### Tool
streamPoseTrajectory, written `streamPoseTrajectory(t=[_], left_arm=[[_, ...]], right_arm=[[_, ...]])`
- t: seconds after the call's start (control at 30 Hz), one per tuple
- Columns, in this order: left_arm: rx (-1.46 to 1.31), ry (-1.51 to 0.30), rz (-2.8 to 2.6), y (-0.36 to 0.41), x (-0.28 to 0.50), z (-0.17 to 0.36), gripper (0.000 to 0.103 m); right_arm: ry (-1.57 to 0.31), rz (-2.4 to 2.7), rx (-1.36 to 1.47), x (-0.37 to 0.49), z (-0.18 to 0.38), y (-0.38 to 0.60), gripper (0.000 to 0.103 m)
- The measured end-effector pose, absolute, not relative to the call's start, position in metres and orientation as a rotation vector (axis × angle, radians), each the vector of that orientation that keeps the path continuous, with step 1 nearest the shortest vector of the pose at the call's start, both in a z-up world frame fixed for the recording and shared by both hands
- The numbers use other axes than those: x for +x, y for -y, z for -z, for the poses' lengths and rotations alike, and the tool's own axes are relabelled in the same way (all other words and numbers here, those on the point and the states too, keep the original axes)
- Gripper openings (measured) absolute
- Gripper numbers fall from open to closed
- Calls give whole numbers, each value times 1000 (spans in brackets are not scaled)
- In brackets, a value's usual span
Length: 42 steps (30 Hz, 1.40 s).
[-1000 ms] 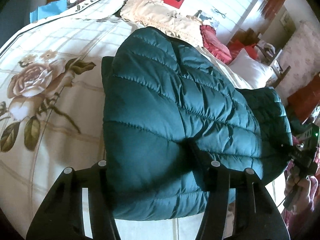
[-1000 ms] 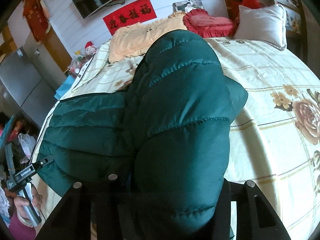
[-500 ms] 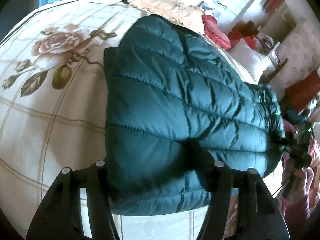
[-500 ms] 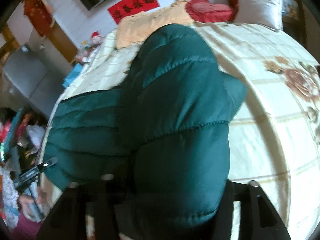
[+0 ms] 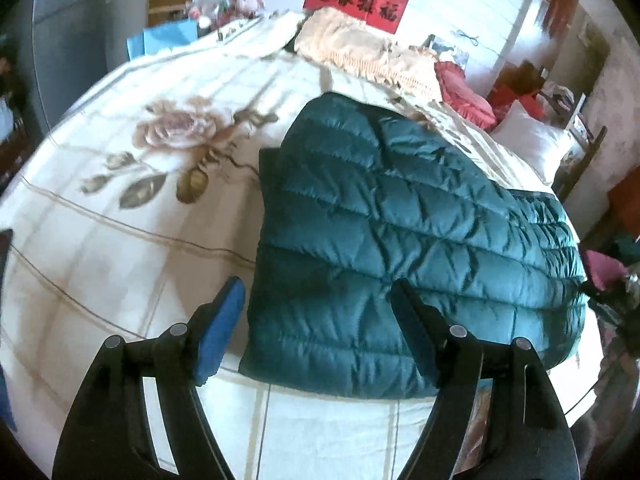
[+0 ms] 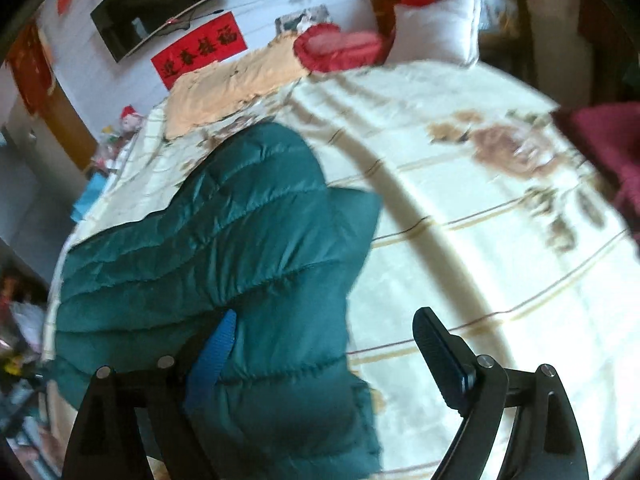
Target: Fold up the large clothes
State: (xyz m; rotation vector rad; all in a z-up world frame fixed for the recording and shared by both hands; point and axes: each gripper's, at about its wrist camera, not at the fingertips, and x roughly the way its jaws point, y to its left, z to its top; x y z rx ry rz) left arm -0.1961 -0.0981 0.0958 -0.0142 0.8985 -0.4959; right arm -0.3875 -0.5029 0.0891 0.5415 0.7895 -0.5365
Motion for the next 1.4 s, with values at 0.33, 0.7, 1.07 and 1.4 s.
streamPoseTrajectory(t=[0.33,0.7,1.07,1.4], left_arm=[[42,-781,472,114,-239,-112,76],[88,-745,492,133,-271,-117,76],[114,-712,483,142,-284,-119,76],[161,-684,439,143,-288,-117,76]], right_arm=[[-710,501,437,-399,-124,438,87],[-713,435,359,-379,-124,347,92],[-705,428,296,-369,-125,305,99],[-699,429,281,-368,-128,297,101]])
